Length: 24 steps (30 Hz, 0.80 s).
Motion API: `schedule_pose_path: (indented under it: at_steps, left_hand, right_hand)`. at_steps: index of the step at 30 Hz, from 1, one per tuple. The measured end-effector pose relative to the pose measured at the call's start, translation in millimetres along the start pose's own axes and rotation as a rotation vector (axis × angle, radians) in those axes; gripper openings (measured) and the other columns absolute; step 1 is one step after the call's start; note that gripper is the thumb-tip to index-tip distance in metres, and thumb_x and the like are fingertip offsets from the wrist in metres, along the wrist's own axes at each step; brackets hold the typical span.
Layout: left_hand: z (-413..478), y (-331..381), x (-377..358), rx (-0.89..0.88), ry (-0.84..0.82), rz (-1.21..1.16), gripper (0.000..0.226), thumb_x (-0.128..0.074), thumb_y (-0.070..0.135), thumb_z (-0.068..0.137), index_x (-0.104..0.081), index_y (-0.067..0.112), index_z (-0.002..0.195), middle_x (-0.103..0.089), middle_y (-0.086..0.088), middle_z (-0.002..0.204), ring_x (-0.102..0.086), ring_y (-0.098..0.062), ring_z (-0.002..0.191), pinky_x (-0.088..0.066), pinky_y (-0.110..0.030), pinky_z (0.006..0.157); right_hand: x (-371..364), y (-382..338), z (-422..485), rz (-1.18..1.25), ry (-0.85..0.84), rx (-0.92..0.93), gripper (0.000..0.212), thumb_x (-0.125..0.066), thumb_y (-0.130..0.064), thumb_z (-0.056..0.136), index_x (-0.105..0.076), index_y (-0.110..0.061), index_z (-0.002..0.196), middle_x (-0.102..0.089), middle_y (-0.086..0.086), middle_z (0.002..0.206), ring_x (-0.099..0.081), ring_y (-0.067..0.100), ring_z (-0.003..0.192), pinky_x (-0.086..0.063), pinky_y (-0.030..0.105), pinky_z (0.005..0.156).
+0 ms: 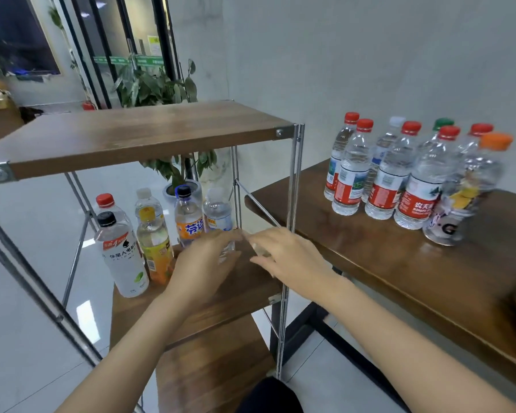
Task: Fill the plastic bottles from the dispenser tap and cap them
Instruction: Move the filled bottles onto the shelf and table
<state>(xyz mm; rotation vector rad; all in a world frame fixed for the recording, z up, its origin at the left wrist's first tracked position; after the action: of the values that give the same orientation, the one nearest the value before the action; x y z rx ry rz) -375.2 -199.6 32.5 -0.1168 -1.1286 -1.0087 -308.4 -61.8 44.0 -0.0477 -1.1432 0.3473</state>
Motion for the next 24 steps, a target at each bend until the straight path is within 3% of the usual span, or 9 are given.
schedule_pose_path:
  at_steps: [4,6,8,13,17,24]
  left_hand:
    - [5.3,40.1,-5.8,-0.112,-0.032,-0.084,0.028,-0.069,0.021,0.091,-0.069,0.024,0.119,-0.069,0.009,0.113,-0.064,-0.014,0.1,-0.053,-0.031,0.075]
    - [11.2,60.6,-11.7,-0.171,-0.045,-0.104,0.027,-0.069,0.025,0.091,-0.069,0.025,0.118,-0.068,0.01,0.109,-0.064,-0.013,0.095,-0.055,-0.034,0.075]
    - [19.2,82.7,-16.4,-0.216,-0.048,-0.122,0.027,-0.067,0.029,0.091,-0.068,0.027,0.118,-0.068,0.011,0.106,-0.065,-0.012,0.09,-0.053,-0.027,0.069]
    - [47.7,139.1,-27.3,-0.319,-0.04,-0.182,0.028,-0.065,0.032,0.092,-0.069,0.024,0.119,-0.069,0.011,0.111,-0.064,-0.011,0.101,-0.057,-0.037,0.082]
    - [80.7,171.0,-42.8,-0.335,-0.042,-0.201,0.029,-0.062,0.038,0.094,-0.065,0.031,0.123,-0.067,0.015,0.117,-0.06,-0.009,0.111,-0.053,-0.038,0.089]
    - [145.5,232.0,-63.9,-0.395,-0.047,-0.255,0.032,-0.062,0.038,0.096,-0.062,0.029,0.127,-0.066,0.012,0.119,-0.06,-0.01,0.103,-0.053,-0.038,0.087]
  right_hand:
    - [28.2,19.9,-32.5,-0.189,0.071,0.023,0.027,-0.061,-0.034,0.094,-0.071,-0.017,0.113,-0.071,-0.004,0.111,-0.065,0.016,0.104,-0.053,0.03,0.09]
    - [45.5,32.6,-48.9,-0.217,0.101,-0.02,0.031,-0.052,-0.039,0.096,-0.072,-0.021,0.111,-0.071,-0.008,0.108,-0.063,0.014,0.102,-0.053,0.028,0.089]
    - [65.6,46.9,-64.1,-0.251,0.127,-0.088,0.039,-0.043,-0.045,0.095,-0.072,-0.024,0.111,-0.07,-0.011,0.107,-0.062,0.012,0.102,-0.051,0.026,0.088]
    - [113.6,85.4,-91.5,-0.293,0.117,-0.29,0.039,-0.051,-0.045,0.098,-0.064,-0.023,0.128,-0.063,-0.008,0.128,-0.053,0.016,0.122,-0.042,0.03,0.096]
    - [145.8,113.7,-97.7,-0.327,0.202,-0.398,0.038,-0.054,-0.041,0.098,-0.061,-0.024,0.132,-0.061,-0.007,0.133,-0.049,0.016,0.126,-0.043,0.032,0.095]
    - [194.3,169.6,-92.0,-0.378,0.329,-0.605,0.038,-0.055,-0.036,0.099,-0.054,-0.027,0.136,-0.053,-0.007,0.14,-0.044,0.017,0.13,-0.046,0.034,0.091]
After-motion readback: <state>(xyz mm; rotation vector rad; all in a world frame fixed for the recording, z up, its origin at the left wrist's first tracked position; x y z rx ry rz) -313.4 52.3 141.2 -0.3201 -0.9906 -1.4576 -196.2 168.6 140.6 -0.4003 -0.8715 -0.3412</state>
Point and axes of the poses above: each hand's wrist, its own z-axis towards the middle knuckle, its own x-axis out of the back of the hand, y = z × x, the point moved 6 cm from there along z, towards the middle knuckle
